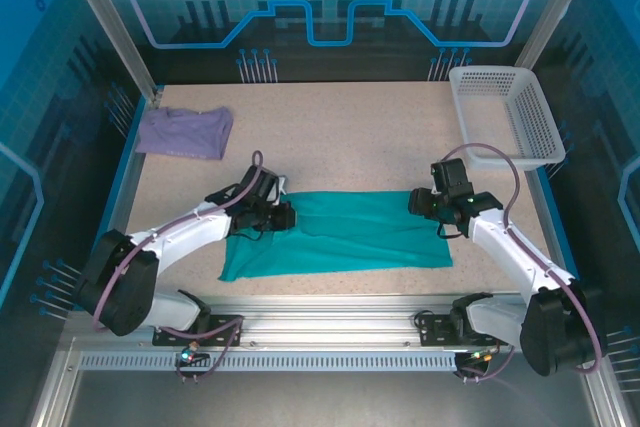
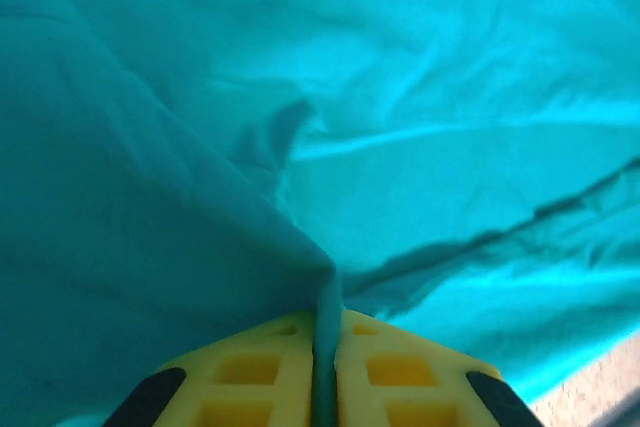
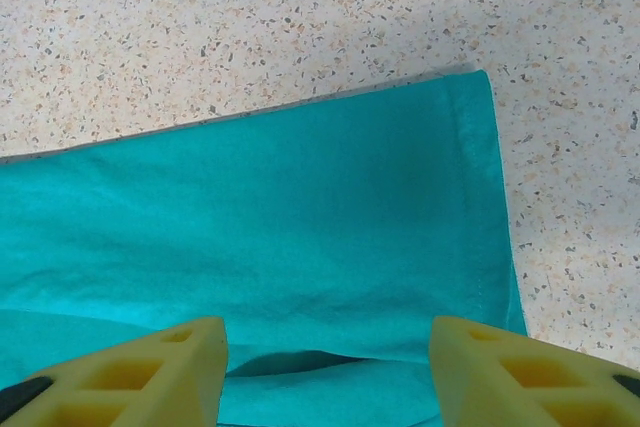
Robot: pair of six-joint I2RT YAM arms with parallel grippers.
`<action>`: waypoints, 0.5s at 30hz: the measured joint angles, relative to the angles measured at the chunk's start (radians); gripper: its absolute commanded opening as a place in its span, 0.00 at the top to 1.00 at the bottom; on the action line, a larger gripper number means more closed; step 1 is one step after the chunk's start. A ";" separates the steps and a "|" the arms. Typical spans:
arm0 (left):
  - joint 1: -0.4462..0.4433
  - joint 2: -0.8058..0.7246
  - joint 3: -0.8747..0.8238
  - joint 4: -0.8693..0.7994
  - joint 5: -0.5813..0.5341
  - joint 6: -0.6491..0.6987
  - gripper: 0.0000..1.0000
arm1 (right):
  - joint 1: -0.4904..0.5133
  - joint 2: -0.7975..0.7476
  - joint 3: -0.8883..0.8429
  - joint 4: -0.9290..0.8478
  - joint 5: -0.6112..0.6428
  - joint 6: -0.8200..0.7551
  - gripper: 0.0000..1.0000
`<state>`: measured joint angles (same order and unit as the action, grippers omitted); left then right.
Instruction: Fold the inside-out t-shirt
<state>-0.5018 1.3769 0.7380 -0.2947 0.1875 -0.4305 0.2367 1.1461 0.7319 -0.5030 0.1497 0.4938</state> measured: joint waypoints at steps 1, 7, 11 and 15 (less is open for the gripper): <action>-0.008 0.000 0.000 -0.010 0.020 0.000 0.64 | 0.000 0.001 0.003 -0.001 0.000 0.000 0.44; -0.018 -0.040 -0.003 -0.037 0.122 0.006 0.36 | 0.032 0.012 0.027 -0.002 -0.004 -0.010 0.44; 0.002 -0.138 -0.003 -0.066 0.113 -0.005 0.30 | 0.157 0.002 0.035 0.035 -0.042 -0.036 0.45; 0.143 -0.201 -0.003 -0.063 0.108 -0.049 0.29 | 0.352 0.034 0.055 0.141 -0.111 -0.041 0.42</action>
<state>-0.3588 1.1759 0.7353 -0.3580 0.2955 -0.4797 0.5888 1.1797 0.7868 -0.3618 0.0387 0.4530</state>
